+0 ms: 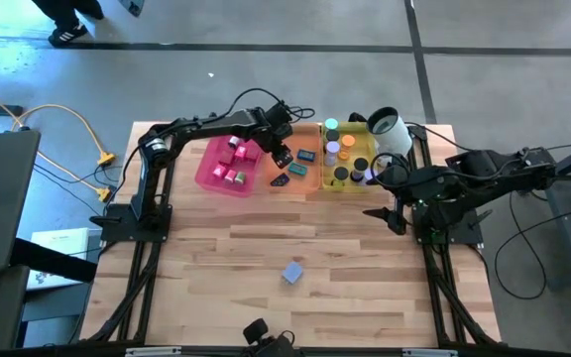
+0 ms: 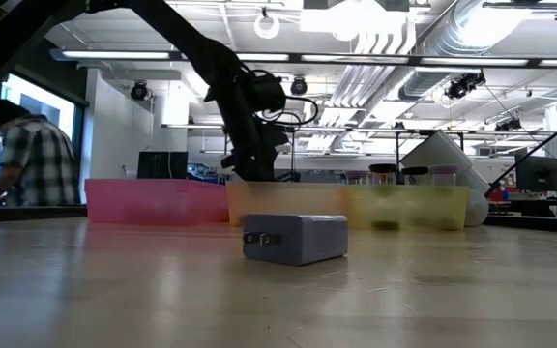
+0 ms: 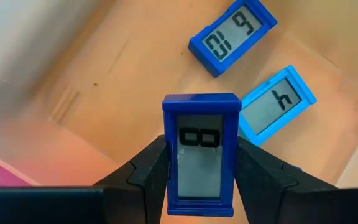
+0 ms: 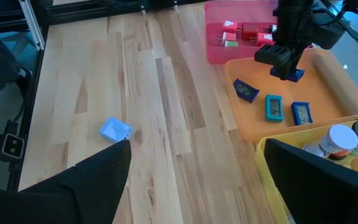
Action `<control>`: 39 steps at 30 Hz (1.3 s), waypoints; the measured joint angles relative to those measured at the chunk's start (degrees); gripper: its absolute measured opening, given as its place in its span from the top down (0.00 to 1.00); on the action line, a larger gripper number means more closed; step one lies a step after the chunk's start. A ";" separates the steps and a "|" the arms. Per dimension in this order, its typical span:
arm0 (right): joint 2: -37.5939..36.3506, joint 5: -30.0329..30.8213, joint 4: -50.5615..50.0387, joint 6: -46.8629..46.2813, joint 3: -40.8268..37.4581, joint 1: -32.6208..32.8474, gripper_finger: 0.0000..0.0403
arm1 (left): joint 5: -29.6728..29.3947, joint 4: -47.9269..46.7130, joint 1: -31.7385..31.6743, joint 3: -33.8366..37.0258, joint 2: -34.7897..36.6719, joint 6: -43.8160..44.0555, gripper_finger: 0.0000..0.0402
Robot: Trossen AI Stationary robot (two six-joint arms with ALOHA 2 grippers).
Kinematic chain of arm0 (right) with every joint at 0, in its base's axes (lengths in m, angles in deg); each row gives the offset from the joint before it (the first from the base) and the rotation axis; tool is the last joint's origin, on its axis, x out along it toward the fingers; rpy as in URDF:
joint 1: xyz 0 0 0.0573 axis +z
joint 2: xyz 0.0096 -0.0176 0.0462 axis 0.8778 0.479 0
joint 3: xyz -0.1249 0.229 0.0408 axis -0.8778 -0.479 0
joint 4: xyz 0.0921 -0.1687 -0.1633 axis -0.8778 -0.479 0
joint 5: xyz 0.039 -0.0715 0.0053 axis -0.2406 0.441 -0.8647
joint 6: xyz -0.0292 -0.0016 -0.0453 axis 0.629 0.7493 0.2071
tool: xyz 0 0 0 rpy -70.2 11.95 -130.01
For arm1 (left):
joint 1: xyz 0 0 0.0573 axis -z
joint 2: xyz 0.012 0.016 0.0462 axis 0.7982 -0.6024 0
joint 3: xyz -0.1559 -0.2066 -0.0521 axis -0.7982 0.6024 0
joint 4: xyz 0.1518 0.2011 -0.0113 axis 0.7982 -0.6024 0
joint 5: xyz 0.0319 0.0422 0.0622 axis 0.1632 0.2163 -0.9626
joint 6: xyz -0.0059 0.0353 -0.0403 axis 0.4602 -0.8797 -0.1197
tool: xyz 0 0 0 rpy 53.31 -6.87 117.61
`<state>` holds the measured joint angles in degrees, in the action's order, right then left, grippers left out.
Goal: Pick & Place Office items
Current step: Put the dark blue digital clock into the orange bin
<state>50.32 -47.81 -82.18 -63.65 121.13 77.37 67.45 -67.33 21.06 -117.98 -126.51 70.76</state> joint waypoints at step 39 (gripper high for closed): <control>-0.02 0.18 -1.55 5.06 0.00 -0.02 0.11 | -3.16 1.01 1.05 0.02 -2.89 2.83 0.62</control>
<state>50.29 -47.62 -83.73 -58.59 121.13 77.35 64.29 -66.32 22.11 -117.96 -129.40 73.59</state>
